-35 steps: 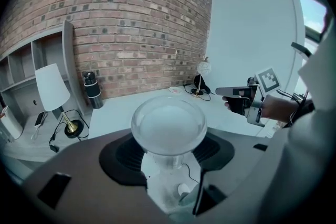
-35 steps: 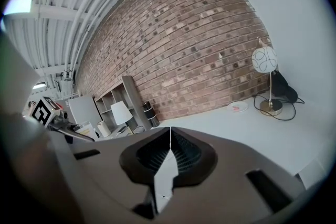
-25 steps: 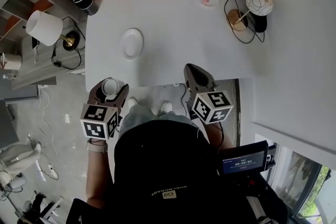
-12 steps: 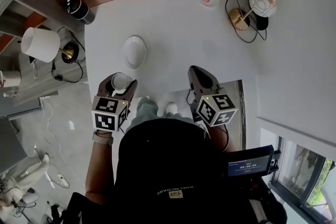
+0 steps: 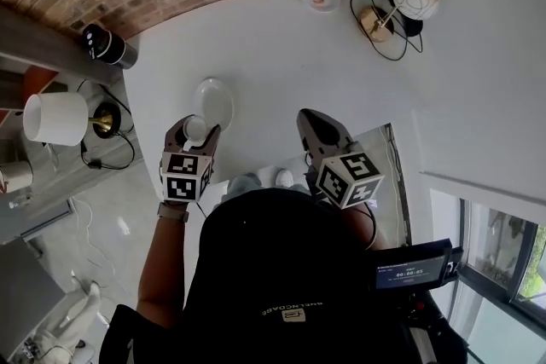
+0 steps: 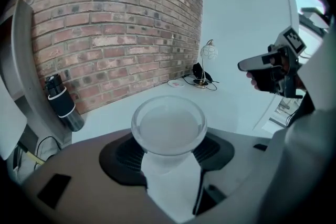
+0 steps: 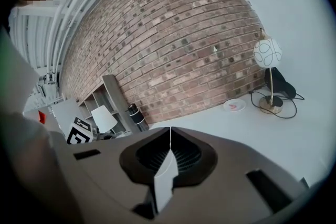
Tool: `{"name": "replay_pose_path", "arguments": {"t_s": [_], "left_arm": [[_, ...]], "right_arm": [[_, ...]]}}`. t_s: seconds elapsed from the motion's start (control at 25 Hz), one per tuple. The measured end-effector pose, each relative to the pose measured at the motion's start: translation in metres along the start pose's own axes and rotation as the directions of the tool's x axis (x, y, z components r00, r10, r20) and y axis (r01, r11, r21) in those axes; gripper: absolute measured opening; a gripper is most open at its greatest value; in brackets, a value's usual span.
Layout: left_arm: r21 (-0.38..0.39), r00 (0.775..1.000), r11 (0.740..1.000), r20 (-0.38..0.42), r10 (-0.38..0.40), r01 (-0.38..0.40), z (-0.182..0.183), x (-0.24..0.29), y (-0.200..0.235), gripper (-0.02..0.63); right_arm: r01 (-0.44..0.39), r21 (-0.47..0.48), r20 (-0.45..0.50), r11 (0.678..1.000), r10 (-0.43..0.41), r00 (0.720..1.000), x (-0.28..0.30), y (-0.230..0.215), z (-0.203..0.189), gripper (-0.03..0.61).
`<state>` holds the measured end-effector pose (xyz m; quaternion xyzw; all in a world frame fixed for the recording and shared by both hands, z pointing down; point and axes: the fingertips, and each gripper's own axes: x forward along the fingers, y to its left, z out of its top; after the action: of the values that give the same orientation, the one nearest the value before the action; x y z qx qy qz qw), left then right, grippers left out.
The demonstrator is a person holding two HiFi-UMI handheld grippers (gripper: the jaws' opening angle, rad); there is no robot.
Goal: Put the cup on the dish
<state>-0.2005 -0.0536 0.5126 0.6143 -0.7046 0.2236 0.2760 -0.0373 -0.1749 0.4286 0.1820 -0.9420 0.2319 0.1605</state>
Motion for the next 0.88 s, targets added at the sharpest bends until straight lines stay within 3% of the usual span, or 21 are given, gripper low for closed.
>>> {"name": "replay_pose_path", "arguments": {"t_s": [0.4, 0.88], "left_arm": [[0.123, 0.997, 0.99, -0.028, -0.066, 0.069, -0.013, 0.067, 0.02, 0.258], [0.099, 0.996, 0.991, -0.048, -0.08, 0.084, -0.029, 0.122, 0.06, 0.258]], "right_arm": [[0.09, -0.004, -0.021, 0.996, -0.09, 0.996, 0.012, -0.005, 0.002, 0.005], [0.214, 0.029, -0.046, 0.976, -0.212, 0.976, 0.02, -0.011, -0.003, 0.005]]}}
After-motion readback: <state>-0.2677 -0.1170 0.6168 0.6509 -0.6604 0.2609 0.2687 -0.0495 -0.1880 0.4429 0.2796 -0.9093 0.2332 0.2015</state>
